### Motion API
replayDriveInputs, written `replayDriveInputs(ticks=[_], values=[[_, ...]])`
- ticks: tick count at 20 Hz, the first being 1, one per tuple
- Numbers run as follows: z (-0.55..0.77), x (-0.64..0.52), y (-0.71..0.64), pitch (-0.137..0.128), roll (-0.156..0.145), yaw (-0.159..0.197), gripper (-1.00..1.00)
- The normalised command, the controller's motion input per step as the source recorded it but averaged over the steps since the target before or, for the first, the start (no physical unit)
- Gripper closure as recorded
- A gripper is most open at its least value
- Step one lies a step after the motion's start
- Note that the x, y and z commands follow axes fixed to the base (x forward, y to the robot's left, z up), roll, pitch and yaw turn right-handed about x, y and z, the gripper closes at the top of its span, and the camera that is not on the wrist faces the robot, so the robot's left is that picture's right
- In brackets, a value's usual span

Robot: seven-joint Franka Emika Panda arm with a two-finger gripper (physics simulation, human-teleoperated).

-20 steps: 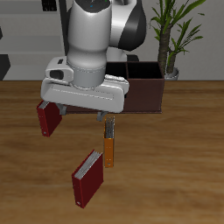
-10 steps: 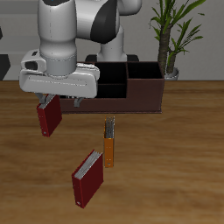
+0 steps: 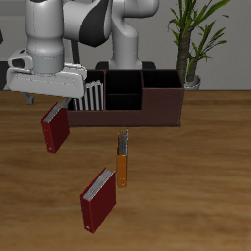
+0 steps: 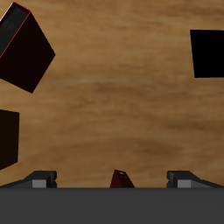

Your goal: Place the striped book into the back desk caddy's left compartment and place the right red book into the back desk caddy's back compartment and place the orange book into the back desk caddy's front compartment

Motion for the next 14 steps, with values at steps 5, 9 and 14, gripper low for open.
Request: replayDriveInputs(ticks=[5,9,14], values=[[-0.01,-0.47,-0.19,-0.015,0.04,-0.016,-1.0],[-0.04,-0.18,-0.18,-0.002,-0.021,-0.025,-1.0],[-0.21,-0.31,0.08,0.01,0.003,-0.022,-1.0]])
